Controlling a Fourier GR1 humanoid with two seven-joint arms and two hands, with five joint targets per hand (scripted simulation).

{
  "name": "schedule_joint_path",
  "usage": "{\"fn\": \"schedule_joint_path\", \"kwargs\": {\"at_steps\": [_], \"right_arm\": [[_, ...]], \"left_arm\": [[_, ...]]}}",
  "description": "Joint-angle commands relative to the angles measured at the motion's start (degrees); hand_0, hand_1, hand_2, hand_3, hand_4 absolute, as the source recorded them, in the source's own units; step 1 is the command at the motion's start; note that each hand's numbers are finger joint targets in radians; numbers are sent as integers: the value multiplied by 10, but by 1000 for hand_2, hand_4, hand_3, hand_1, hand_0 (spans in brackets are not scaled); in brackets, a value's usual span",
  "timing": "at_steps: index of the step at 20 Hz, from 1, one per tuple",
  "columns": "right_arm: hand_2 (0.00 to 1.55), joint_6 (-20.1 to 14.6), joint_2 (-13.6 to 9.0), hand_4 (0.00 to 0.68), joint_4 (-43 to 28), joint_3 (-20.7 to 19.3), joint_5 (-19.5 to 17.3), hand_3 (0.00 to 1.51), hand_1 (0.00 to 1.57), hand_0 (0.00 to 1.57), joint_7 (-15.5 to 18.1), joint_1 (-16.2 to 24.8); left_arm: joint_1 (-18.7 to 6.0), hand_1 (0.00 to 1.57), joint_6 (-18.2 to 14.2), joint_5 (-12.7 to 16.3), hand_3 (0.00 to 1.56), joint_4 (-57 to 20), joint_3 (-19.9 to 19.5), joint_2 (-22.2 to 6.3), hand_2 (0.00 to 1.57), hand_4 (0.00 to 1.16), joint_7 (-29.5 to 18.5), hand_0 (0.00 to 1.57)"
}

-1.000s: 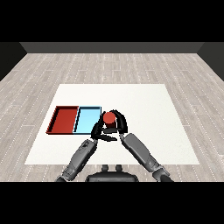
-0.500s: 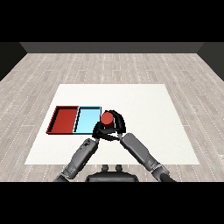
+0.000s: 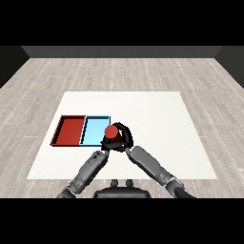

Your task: Pick the red can and put it in the red box

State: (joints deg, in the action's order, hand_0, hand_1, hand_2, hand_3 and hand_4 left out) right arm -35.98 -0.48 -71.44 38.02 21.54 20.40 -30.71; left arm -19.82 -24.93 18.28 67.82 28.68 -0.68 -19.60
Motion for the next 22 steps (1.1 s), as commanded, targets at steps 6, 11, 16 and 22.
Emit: {"fn": "schedule_joint_path", "kwargs": {"at_steps": [6,11,16,22], "right_arm": [[1459,-10,4,606,-42,-1,-9,1376,1535,1535,-22,11],[1441,18,-3,618,-33,-27,-3,1377,1434,1434,-42,-7],[1316,-20,5,123,-38,19,80,1254,1324,1324,20,-11],[0,22,5,0,-27,-14,-39,0,0,0,-42,12]], "left_arm": [[-37,1550,-119,-3,1410,-29,20,6,1505,912,29,1550],[-27,1571,-136,-12,1414,10,5,7,1515,958,26,1571],[-25,1571,-100,-25,1436,-17,-25,7,1527,1080,5,1571],[-23,1571,-126,-34,1455,2,-14,7,1529,1118,15,1571]]}}
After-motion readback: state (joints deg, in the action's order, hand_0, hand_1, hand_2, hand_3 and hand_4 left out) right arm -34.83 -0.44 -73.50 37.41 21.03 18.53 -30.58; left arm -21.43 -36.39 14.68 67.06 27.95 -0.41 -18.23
